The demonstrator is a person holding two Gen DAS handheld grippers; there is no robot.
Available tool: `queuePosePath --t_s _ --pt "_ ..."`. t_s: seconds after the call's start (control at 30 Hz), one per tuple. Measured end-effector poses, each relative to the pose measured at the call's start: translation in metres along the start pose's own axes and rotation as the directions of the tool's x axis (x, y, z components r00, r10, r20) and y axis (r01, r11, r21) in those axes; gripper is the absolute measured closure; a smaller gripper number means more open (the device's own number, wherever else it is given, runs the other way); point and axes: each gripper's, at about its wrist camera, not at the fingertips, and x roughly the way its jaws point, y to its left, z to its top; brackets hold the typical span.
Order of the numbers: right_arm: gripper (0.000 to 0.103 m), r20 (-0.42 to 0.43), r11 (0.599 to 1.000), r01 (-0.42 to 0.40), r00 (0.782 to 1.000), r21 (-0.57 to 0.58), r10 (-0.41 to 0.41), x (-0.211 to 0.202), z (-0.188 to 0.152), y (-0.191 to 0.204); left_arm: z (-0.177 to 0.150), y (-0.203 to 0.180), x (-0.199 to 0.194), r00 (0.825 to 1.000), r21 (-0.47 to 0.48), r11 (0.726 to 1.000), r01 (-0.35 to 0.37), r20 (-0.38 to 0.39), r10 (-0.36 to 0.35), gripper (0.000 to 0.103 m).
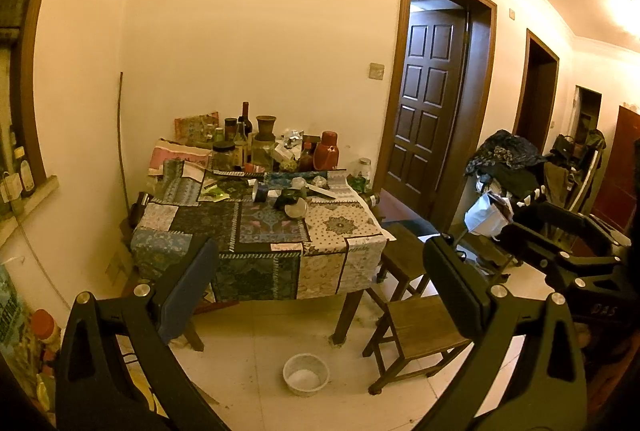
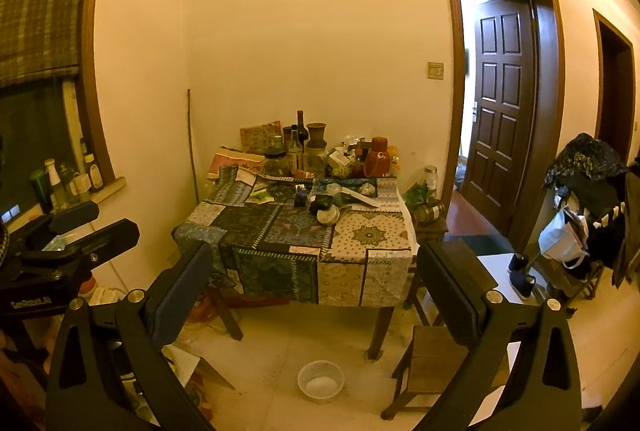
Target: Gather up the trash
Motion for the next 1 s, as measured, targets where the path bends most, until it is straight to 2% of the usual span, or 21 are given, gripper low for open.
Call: queuePosePath --t_s 1.0 --pt "0.002 -0.005 1.0 -0.012 1.0 -0.001 0.012 0.0035 0.0018 0.0076 -0.0062 0.0079 0.004 1.0 -0.013 1.0 -0.001 -0.004 0.001 0.001"
